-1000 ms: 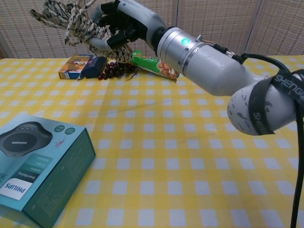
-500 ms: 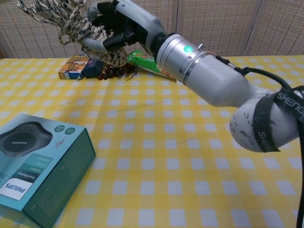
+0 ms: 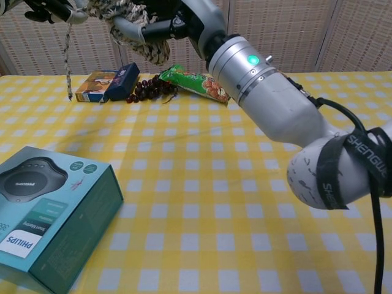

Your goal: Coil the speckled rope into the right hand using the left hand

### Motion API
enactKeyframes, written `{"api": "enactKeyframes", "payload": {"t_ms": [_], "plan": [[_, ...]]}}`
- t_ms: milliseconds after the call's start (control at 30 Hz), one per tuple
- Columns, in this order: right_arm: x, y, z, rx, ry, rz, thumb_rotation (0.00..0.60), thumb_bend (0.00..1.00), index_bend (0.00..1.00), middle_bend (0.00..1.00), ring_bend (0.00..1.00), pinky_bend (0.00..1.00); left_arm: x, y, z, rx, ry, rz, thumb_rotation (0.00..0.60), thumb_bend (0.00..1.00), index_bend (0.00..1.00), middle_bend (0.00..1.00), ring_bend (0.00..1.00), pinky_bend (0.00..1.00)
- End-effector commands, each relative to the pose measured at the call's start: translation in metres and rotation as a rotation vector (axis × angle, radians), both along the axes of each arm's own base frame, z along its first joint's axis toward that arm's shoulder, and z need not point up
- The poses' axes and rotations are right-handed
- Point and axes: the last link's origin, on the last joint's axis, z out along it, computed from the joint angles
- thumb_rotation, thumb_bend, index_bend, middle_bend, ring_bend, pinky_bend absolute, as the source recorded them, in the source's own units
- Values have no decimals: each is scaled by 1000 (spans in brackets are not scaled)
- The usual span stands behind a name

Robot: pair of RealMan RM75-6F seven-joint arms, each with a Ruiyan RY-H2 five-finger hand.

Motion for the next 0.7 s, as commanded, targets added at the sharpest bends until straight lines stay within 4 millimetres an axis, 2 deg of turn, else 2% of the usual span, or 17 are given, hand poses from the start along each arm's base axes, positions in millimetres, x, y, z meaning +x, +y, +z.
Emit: {"api": "enactKeyframes", "payload": {"t_ms": [33,333,700], "plan": [[2,-2,1,-30,-41,-35,600,316,925,714,553,599,-4,-3,-2,-22,40,5,600,400,676,839,749,932],[2,-7,11,-105,-135,-101,600,318,925,714,553,599,-13,-6,-4,-45,102,20,600,400,679,838,748,932],[-8,-17,22,-157,-129,-166,600,341,926,714,553,599,-28,-11,-7,-66,178,20,600,400,718,839,753,932]]}}
